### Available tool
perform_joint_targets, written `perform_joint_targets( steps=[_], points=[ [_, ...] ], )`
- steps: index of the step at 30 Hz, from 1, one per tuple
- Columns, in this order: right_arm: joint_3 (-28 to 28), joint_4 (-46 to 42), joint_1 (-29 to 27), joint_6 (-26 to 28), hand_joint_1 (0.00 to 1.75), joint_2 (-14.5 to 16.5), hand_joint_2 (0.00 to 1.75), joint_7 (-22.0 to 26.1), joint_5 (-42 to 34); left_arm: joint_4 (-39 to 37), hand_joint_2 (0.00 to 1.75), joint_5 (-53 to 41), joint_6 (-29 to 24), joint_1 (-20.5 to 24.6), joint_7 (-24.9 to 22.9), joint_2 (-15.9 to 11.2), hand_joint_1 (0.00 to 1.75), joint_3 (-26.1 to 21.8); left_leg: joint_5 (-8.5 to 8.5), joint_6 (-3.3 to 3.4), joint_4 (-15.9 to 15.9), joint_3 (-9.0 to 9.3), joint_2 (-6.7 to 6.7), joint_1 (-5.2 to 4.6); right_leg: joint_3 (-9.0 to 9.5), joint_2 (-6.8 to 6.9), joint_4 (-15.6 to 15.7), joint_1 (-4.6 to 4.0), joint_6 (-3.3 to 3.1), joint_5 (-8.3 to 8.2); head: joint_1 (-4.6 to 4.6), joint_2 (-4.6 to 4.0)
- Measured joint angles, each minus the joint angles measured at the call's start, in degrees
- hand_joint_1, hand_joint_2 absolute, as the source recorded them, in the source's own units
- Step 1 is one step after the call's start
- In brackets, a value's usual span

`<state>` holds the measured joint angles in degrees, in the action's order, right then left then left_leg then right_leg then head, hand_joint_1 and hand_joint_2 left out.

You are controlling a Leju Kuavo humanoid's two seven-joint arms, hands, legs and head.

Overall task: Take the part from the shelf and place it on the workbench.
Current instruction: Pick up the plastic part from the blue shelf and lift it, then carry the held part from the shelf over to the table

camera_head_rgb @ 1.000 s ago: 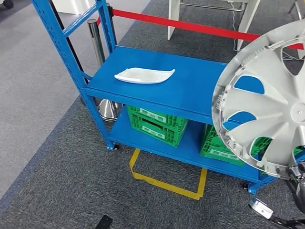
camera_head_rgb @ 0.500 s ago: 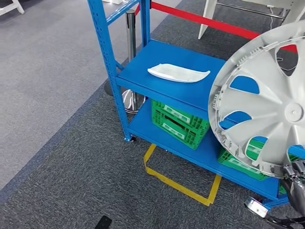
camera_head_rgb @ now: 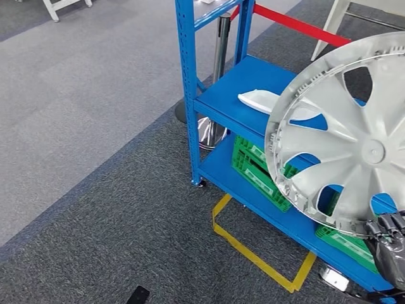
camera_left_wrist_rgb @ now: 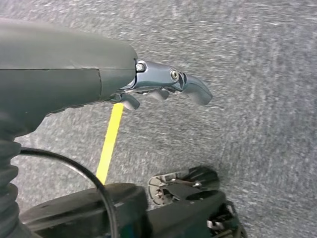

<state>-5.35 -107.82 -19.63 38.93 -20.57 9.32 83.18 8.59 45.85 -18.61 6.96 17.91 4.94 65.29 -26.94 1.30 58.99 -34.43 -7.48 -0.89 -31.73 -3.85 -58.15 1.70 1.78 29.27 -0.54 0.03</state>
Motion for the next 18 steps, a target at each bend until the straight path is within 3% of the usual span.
perform_joint_targets(
  steps=[2, 3, 5, 6, 7, 8, 10, 12, 14, 15, 16, 18],
  points=[
    [0.3, 0.0, 0.1, 0.0, 1.75, 0.0, 1.75, -0.1, 0.0, 0.0, 1.75, 0.0, 0.0, 0.0, 0.1, -0.1, 0.0, 0.0, -2.13, -0.72, 3.4, -1.58, 3.31, -0.12, 0.48, 1.89, 0.5, 0.1, -0.58, -0.08, 0.32, -0.01],
    [0.4, 0.0, 0.2, 0.0, 1.75, 0.0, 1.75, -0.1, 0.0, 0.0, 1.75, 0.0, 0.0, 0.1, 0.1, -0.1, 0.0, 0.0, -3.89, -1.1, 6.8, -3.19, 5.26, -0.04, 0.66, 2.86, 0.5, 0.01, -0.79, -0.02, 0.46, -0.01],
    [0.6, 0.0, 0.2, 0.0, 1.75, 0.0, 1.75, -0.2, 0.0, 0.0, 1.75, 0.0, 0.0, 0.2, 0.2, -0.1, 0.0, 0.0, -6.71, -1.62, 13.9, -6.59, 6.66, 0.42, 0.81, 4.73, 0.5, -0.08, -0.97, 0.15, 0.57, -0.01],
    [0.7, 0.0, 0.2, 0.0, 1.75, 0.0, 1.75, -0.2, 0.1, 0.0, 1.75, 0.0, 0.0, 0.2, 0.2, -0.1, 0.0, 0.0, -6.89, -1.78, 15.6, -7.41, 6.86, 0.62, 0.87, 5.61, 0.5, -0.09, -0.97, 0.23, 0.59, -0.01],
    [0.9, 0.0, 0.3, 0.0, 1.75, 0.0, 1.75, -0.3, 0.2, 0.0, 1.75, 0.0, 0.0, 0.1, 0.2, -0.1, 0.0, 0.0, -5.96, -1.85, 15.1, -7.13, 7.01, 0.76, 0.96, 6.41, 0.5, -0.09, -0.91, 0.31, 0.59, -0.01],
    [1.1, 0.0, 0.3, 0.0, 1.75, 0.0, 1.75, -0.5, 0.5, 0.0, 1.75, 0.0, 0.0, 0.1, 0.2, -0.1, 0.0, 0.0, -4.17, -1.82, 12.4, -5.75, 7.36, 0.84, 1.11, 7.18, 0.5, -0.08, -0.81, 0.41, 0.59, -0.01],
    [1.6, 0.1, 0.5, 0.0, 1.75, 0.0, 1.75, -1.2, 1.1, 0.0, 1.75, -0.1, -0.2, 0.2, 0.3, -0.2, 0.0, 0.1, -0.81, -1.45, 4.4, -1.68, 9.69, 0.5, 1.48, 8.56, 0.5, -0.2, -0.39, 0.74, 0.59, -0.01],
    [2.1, 0.1, 0.6, 0.0, 1.75, 0.0, 1.75, -2.2, 1.8, 0.0, 1.75, -0.1, -0.7, 0.3, 0.6, -0.3, 0.0, 0.1, 0.18, -0.91, 0.0, 0.45, 11.44, -0.09, 1.76, 9.78, 0.5, -0.39, 0.27, 1.04, 0.55, -0.01],
    [2.7, 0.0, 0.5, 0.0, 1.75, 0.0, 1.75, -3.3, 2.3, 0.0, 1.75, -0.1, -0.9, 0.2, 0.7, -0.5, 0.0, 0.1, 0.1, -0.35, -0.5, 0.43, 10.58, -0.37, 2.11, 10.99, 0.7, -0.39, 0.94, 1.19, 0.55, -0.01],
    [3.1, 0.0, 0.5, 0.0, 1.75, 0.0, 1.75, -3.8, 2.5, 0.0, 1.75, -0.1, -1.0, 0.1, 0.8, -0.5, 0.0, 0.2, 0.24, -0.02, -0.8, 0.53, 9.94, -0.33, 2.19, 10.72, 0.7, -0.26, 1.23, 1.47, 0.53, -0.01],
    [3.5, -0.1, 0.4, 0.0, 1.75, 0.0, 1.75, -4.2, 2.6, 0.0, 1.75, -0.1, -1.2, 0.0, 1.0, -0.6, 0.0, 0.2, 0.4, 0.38, -1.1, 0.66, 9.29, -0.22, 1.92, 9.61, -0.1, -0.13, 1.4, 2.2, 0.46, -0.01],
    [4.0, -0.5, 0.1, 0.0, 1.75, -0.1, 1.75, -4.7, 2.5, 0.0, 1.75, -0.1, -1.7, 0.2, 1.5, -0.6, 0.0, 0.3, 0.66, 1.08, -1.4, 0.88, 7.99, 0.0, -0.64, 6.06, -5.3, 0.01, 1.46, 5.15, 0.17, -0.01]
  ],
)
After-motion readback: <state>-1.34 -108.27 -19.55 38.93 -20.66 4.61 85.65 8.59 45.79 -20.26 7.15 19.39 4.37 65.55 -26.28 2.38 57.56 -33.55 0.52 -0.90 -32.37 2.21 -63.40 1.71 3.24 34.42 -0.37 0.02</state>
